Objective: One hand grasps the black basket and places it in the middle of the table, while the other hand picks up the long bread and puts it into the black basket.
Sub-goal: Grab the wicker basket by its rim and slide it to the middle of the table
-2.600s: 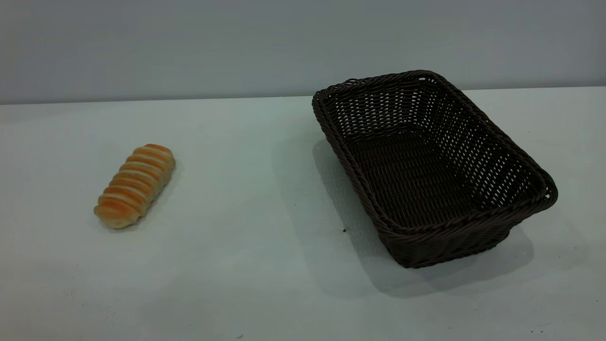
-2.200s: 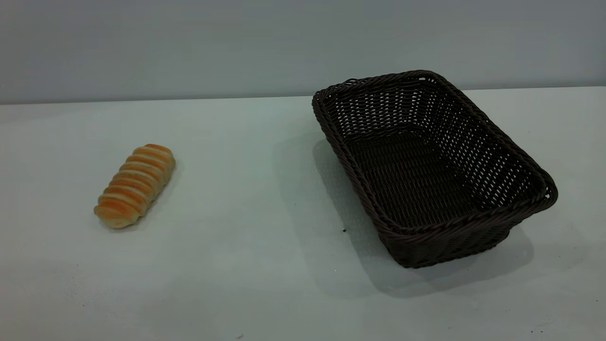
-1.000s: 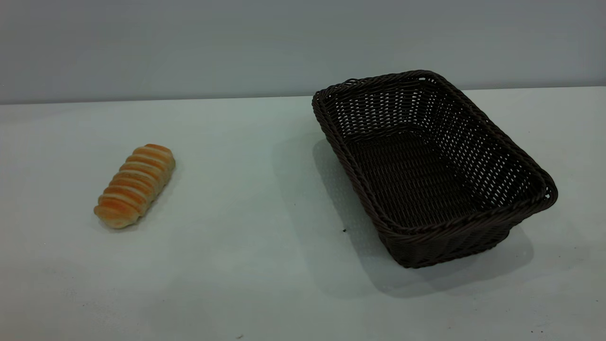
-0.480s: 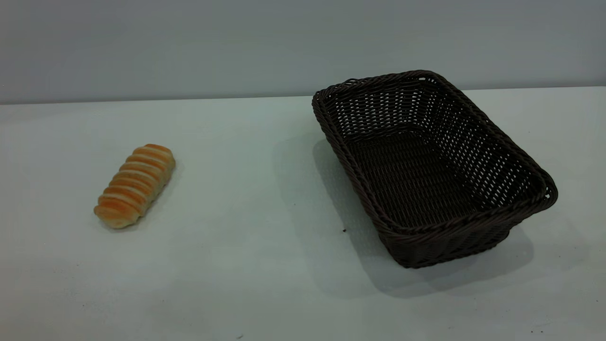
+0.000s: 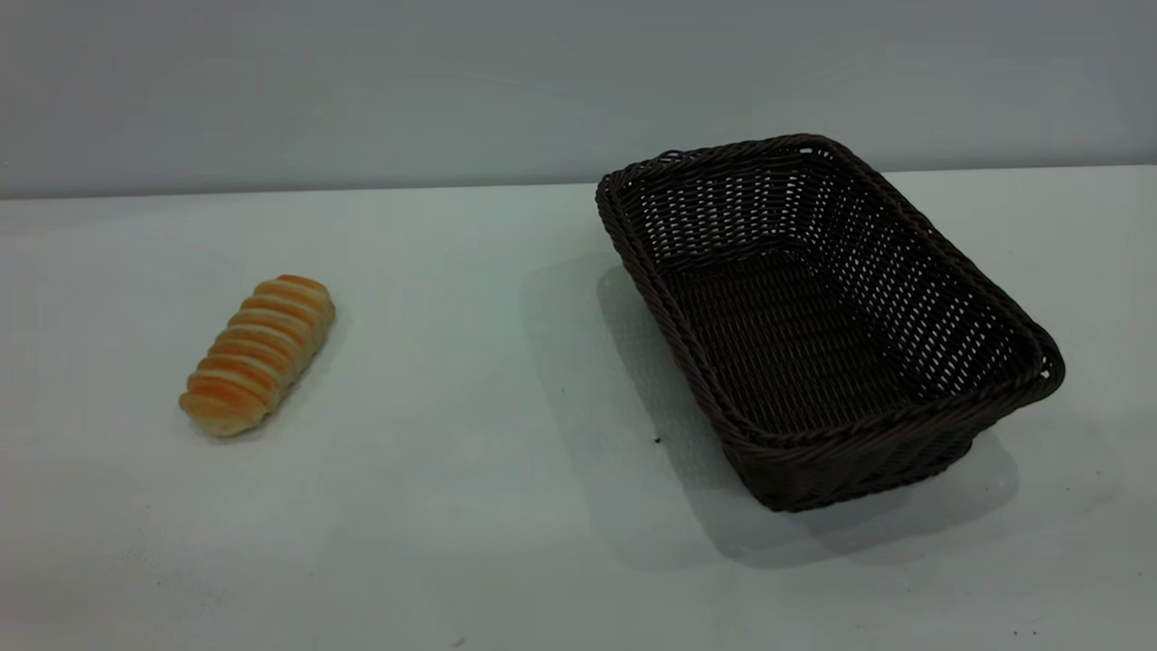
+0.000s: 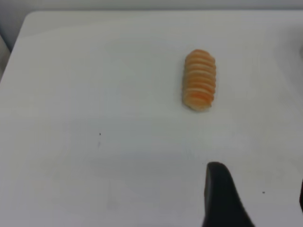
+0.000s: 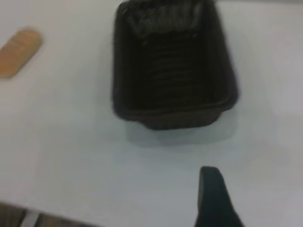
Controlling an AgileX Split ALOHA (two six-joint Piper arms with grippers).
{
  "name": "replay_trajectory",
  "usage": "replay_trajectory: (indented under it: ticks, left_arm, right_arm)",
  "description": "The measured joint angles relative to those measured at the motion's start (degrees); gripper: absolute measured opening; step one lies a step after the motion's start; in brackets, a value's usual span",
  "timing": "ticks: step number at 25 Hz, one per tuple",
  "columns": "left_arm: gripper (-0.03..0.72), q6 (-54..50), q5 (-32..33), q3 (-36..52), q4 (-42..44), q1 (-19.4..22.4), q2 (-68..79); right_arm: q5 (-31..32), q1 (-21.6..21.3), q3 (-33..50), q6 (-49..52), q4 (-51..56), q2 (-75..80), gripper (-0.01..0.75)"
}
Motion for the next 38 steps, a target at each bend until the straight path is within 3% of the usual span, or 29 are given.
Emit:
replay_trajectory:
  ticks: [12, 27, 32, 38]
  left_arm:
    - [0.431, 0.0, -5.2, -0.6, 0.0, 0.0, 11.8]
    - [0.431, 0.0, -6.7, -0.6, 0.0, 0.0, 12.5]
    - [0.431, 0.1, -6.7, -0.6, 0.0, 0.0, 12.5]
    - [0.431, 0.1, -6.7, -0.6, 0.0, 0.0, 12.5]
  right_arm:
    - [-10.2, 0.0, 0.0, -13.4, 6.9, 23.9, 0.475]
    - [-23.4, 0.0, 0.0, -15.2, 10.2, 47.9, 0.475]
    - [-26.8, 0.0, 0.0, -18.1, 19.9, 58.4, 0.475]
    - [-35.0, 0.0, -0.2, -21.2, 41.0, 70.9, 0.475]
